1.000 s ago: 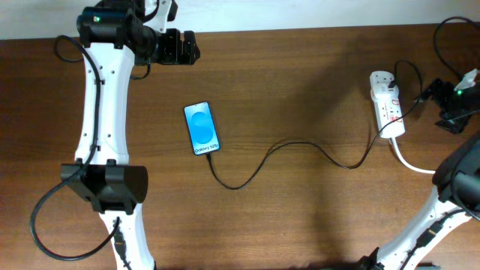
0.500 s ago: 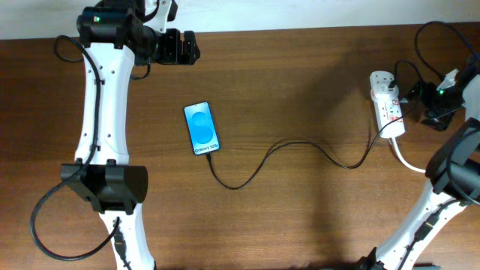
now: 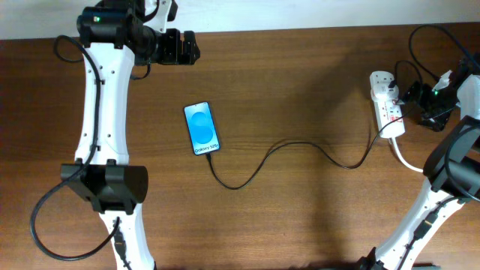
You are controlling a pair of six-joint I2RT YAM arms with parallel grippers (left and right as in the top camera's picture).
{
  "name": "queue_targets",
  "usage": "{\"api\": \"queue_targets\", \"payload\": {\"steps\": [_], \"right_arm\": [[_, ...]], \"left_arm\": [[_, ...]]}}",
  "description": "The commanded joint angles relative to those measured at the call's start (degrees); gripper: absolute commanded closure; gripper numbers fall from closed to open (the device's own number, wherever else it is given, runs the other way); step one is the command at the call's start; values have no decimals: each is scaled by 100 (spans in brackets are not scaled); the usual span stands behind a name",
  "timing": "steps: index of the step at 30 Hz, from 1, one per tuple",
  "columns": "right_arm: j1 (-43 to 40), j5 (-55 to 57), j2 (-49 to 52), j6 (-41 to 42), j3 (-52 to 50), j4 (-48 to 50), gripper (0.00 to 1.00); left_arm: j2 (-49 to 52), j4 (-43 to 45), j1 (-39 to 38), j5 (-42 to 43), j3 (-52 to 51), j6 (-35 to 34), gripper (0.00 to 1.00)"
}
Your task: Plug charger to phone and switch on socket
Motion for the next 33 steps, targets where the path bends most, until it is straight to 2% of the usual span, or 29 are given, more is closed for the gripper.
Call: {"api": "queue_targets", "payload": {"steps": [1,20,33], "right_arm": [[133,68,269,289,28,79,5],[166,-103,269,271,28,-201,6],[520,-79,269,269,28,-188,6]], "left_arm": [[-39,-4,17,85,76,90,1],[-39,-7,17,87,76,87,1],[-39,-7,17,90,76,87,1]]}}
